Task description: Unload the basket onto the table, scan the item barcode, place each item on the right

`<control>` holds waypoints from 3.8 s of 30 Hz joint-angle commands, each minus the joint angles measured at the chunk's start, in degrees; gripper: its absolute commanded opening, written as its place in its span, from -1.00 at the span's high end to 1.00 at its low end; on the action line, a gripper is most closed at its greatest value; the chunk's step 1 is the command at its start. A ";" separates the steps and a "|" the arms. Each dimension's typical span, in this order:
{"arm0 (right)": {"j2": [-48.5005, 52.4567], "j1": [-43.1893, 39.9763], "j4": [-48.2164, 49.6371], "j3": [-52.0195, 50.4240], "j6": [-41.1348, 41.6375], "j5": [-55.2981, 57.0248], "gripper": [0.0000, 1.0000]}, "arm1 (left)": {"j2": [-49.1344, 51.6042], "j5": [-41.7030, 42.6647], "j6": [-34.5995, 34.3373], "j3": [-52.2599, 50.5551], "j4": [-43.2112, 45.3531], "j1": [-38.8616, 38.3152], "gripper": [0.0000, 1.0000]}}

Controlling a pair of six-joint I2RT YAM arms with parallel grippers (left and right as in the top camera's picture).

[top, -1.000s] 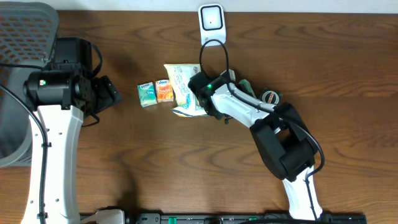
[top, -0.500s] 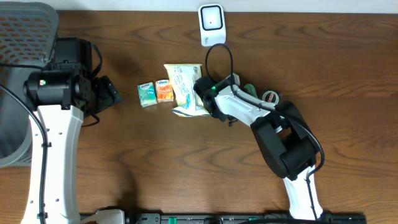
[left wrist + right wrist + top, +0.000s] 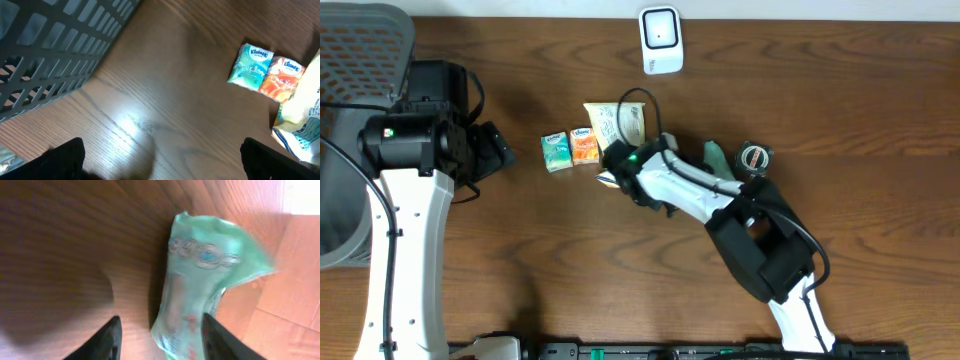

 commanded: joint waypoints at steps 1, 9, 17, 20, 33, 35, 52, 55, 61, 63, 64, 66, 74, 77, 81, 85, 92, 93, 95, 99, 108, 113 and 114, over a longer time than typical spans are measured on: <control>0.39 1.44 -0.24 1.51 0.48 -0.72 0.19 | 0.26 -0.55 -0.52 0.00 -0.17 0.24 -0.96; 0.37 1.03 -0.22 1.86 2.69 -7.28 0.19 | 0.26 -0.55 -0.52 0.00 -0.17 0.24 -0.95; 0.35 -4.28 -9.38 14.14 5.99 -15.37 0.17 | 0.26 -0.55 -0.52 0.00 -0.17 0.24 -0.95; 0.35 -7.34 -11.19 19.37 3.61 -21.40 0.10 | 0.26 -0.55 -0.50 0.00 -0.17 0.24 -0.95; 0.37 -18.38 -11.32 17.27 -4.52 -42.88 0.98 | 0.26 -0.55 -0.52 0.00 -0.17 0.24 -0.95; 0.37 -18.67 -10.62 15.63 -4.55 -43.19 0.98 | 0.26 -0.55 -0.52 0.00 -0.17 0.24 -0.96; 0.37 -15.76 -1.44 8.90 -2.05 -53.75 0.98 | 0.26 -0.55 -0.52 0.00 -0.17 0.24 -0.95; 0.24 -15.89 -6.62 14.03 -2.08 -50.80 0.98 | 0.26 -0.55 -0.52 0.00 -0.17 0.24 -0.96; 0.26 -16.04 -19.98 20.85 -2.10 -41.09 0.88 | 0.26 -0.55 -0.52 0.00 -0.17 0.24 -0.95; 0.26 -16.04 -21.77 20.55 -2.10 -40.96 0.81 | 0.26 -0.55 -0.52 0.00 -0.17 0.24 -0.95; 0.26 -16.04 -22.40 19.98 -2.10 -40.96 0.79 | 0.26 -0.55 -0.52 0.00 -0.17 0.24 -0.96; 0.26 -16.04 -22.99 19.06 -2.10 -40.96 0.78 | 0.26 -0.55 -0.52 0.00 -0.17 0.24 -0.95; 0.26 -15.72 -17.62 12.76 -2.03 -42.38 0.63 | 0.26 -0.55 -0.52 0.00 -0.17 0.24 -0.95; 0.26 -15.56 -13.05 9.75 -2.05 -46.14 0.79 | 0.26 -0.55 -0.52 0.00 -0.17 0.24 -0.96; 0.26 -15.02 -7.96 8.41 -1.81 -53.59 0.97 | 0.28 -0.55 -0.52 0.00 -0.17 0.24 -0.95; 0.26 -13.77 -3.85 8.44 -1.38 -59.80 0.95 | 0.26 -0.55 -0.52 0.00 -0.17 0.24 -0.95; 0.26 -12.44 -5.64 11.52 0.48 -59.45 0.98 | 0.26 -0.55 -0.52 0.00 -0.17 0.24 -0.95; 0.26 -12.52 -7.23 12.96 0.48 -58.66 0.98 | 0.26 -0.55 -0.52 0.00 -0.17 0.24 -0.95; 0.26 -12.81 -9.97 15.39 0.46 -55.91 0.98 | 0.26 -0.55 -0.52 0.00 -0.17 0.24 -0.95; 0.26 -13.84 -17.09 20.00 0.48 -46.80 0.97 | 0.26 -0.55 -0.50 0.00 -0.17 0.24 -0.95; 0.15 -16.15 -20.35 21.44 0.44 -44.81 0.98 | 0.26 -0.55 -0.52 0.00 -0.17 0.24 -0.96; -0.50 -17.84 -22.40 22.36 -0.50 -44.85 0.98 | 0.26 -0.55 -0.50 0.00 -0.17 0.24 -0.96; -0.50 -18.03 -23.45 22.36 -0.63 -44.83 0.98 | 0.26 -0.55 -0.52 0.00 -0.17 0.24 -0.96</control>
